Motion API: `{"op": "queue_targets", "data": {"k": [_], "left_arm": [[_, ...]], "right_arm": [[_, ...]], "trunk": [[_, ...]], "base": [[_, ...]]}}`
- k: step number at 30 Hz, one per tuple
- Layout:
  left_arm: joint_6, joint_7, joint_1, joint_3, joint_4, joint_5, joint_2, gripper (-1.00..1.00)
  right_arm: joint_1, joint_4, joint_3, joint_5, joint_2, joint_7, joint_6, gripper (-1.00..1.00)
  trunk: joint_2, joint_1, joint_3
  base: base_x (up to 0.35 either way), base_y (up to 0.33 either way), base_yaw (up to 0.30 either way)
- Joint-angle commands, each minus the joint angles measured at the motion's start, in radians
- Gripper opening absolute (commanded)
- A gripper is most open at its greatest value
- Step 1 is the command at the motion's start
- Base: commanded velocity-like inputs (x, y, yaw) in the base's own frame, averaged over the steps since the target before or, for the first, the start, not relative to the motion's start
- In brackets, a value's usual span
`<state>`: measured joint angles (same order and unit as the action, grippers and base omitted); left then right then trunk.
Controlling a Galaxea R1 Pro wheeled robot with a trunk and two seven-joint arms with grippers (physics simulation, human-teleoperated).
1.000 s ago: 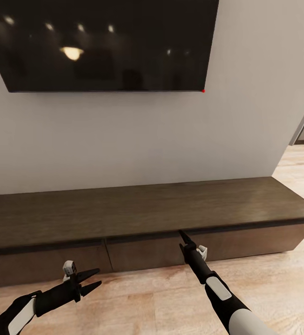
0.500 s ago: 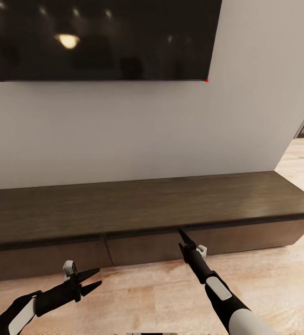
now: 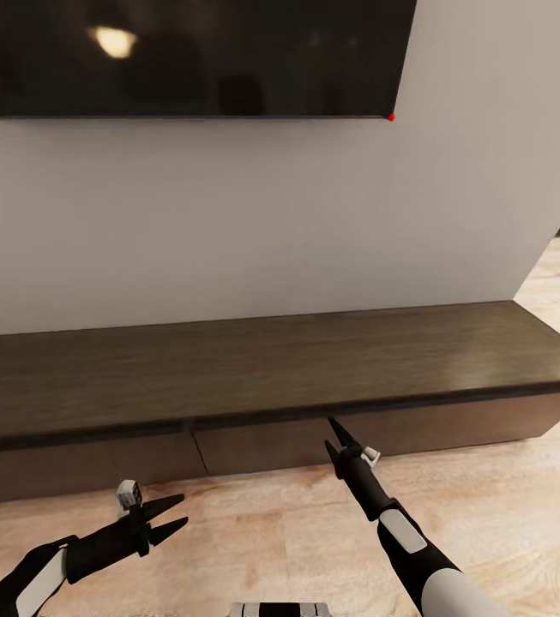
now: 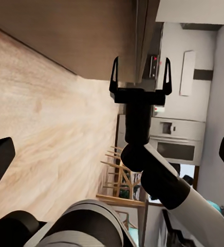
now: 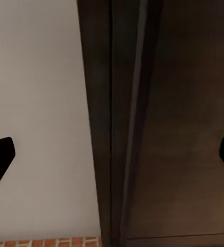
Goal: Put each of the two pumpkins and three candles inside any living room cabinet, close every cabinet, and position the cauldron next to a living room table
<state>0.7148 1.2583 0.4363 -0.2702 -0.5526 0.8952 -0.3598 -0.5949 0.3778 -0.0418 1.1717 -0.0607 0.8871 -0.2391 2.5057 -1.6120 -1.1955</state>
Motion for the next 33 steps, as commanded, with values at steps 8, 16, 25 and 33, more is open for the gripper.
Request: {"op": "queue_targets", "data": {"k": [8, 16, 25, 33], "left_arm": [[0.009, 0.002, 0.001, -0.006, 0.000, 0.008, -0.001, 1.00], [0.009, 0.002, 0.001, -0.006, 0.000, 0.008, -0.001, 1.00], [0.009, 0.003, 0.001, -0.006, 0.000, 0.008, -0.001, 1.00], [0.009, 0.003, 0.001, -0.006, 0.002, 0.008, -0.002, 1.00]], "right_arm": [[0.000, -0.001, -0.004, 0.005, 0.000, 0.010, -0.011, 1.00], [0.000, -0.001, -0.004, 0.004, 0.001, 0.046, -0.012, 1.00], [0.000, -0.002, -0.003, 0.003, 0.001, 0.072, -0.012, 1.00], [0.000, -0.002, -0.003, 0.003, 0.001, 0.073, -0.012, 1.00]], "trunk": [[0.001, -0.002, -0.016], [0.002, -0.003, -0.032], [0.002, -0.003, -0.032], [0.002, -0.003, -0.032]], "base": [[0.000, 0.000, 0.000], [0.000, 0.000, 0.000], [0.000, 0.000, 0.000], [0.002, 0.000, 0.000]]}}
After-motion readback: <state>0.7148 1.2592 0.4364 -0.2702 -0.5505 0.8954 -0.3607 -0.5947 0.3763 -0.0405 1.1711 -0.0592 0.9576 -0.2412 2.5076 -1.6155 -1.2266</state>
